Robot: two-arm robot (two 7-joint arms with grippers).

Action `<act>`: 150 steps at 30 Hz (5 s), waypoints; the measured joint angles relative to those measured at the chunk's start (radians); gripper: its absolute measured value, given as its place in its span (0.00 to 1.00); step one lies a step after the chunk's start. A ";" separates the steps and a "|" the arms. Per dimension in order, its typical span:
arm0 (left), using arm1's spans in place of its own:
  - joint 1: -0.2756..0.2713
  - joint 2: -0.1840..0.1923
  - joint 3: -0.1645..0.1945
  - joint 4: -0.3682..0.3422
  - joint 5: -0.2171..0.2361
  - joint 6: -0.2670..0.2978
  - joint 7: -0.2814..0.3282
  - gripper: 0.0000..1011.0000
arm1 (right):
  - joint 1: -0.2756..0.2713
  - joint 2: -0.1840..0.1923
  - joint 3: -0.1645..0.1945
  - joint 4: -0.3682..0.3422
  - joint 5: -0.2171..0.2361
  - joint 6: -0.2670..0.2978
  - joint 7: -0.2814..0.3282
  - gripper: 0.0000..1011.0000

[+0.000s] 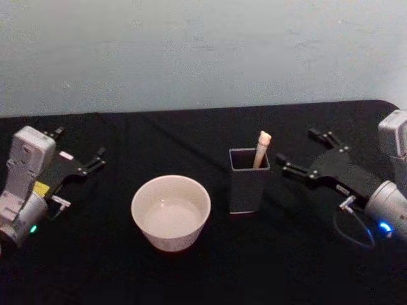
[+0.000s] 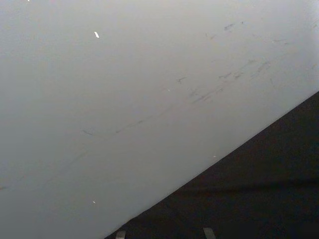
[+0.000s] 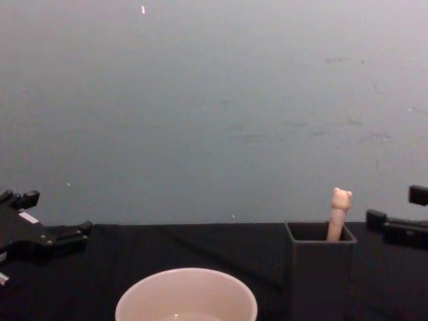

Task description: Pick up the stirring spoon with one hand, stir inside the cup, then place it back in its original position.

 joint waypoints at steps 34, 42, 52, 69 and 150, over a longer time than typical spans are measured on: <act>0.000 0.000 0.000 0.000 0.000 0.000 0.000 0.99 | 0.132 -0.152 -0.012 0.102 0.041 0.177 0.095 0.99; 0.000 0.000 0.000 0.000 0.000 0.000 0.000 0.99 | 0.143 -0.158 -0.014 0.117 0.047 0.197 0.099 0.99; 0.000 0.000 0.000 0.000 0.000 0.000 0.000 0.99 | 0.145 -0.159 -0.014 0.122 0.054 0.210 0.095 0.99; 0.000 0.000 0.000 0.000 0.000 0.000 0.000 0.99 | 0.143 -0.158 -0.014 0.121 0.054 0.209 0.094 0.99; 0.000 0.000 0.000 0.000 0.000 0.000 0.000 0.99 | 0.146 -0.118 0.014 0.030 0.168 0.271 0.092 0.21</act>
